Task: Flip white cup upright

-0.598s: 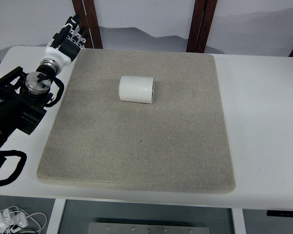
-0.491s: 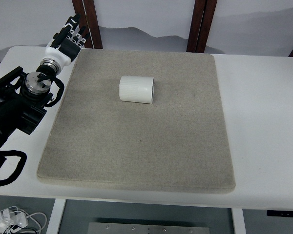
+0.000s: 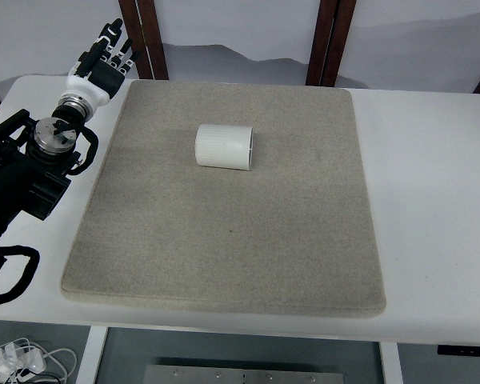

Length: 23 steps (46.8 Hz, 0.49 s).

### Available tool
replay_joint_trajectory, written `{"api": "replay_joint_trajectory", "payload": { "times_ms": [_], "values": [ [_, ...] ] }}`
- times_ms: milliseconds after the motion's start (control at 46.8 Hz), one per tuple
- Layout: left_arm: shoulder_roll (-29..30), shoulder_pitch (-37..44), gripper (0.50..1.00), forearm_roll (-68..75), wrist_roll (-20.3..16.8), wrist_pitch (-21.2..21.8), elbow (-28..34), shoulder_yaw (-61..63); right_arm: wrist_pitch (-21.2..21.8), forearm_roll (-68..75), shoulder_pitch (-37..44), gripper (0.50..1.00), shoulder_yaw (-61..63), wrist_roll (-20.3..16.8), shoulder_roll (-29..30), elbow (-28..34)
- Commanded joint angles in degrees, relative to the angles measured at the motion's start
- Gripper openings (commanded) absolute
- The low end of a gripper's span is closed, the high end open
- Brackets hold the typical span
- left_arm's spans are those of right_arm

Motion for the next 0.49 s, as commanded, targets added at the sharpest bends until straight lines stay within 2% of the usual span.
{"api": "replay_joint_trajectory", "payload": {
  "times_ms": [0, 363, 470],
  "values": [
    [0.1, -0.1, 1.0, 0.4, 0.0, -2.6, 0.1, 0.3, 0.0, 0.0, 0.0, 0.952, 0.0, 0.0, 0.0, 0.0],
    [0.2, -2.3, 1.0, 18.5, 0.0, -6.1, -0.9, 1.8, 0.0, 0.0, 0.0, 0.952, 0.0, 0.0, 0.0, 0.0],
    [1.7, -2.2, 1.0, 24.7, 0.2, -6.2, -6.5, 2.2, 0.0, 0.0, 0.0, 0.952, 0.0, 0.0, 0.0, 0.0]
  ]
}}
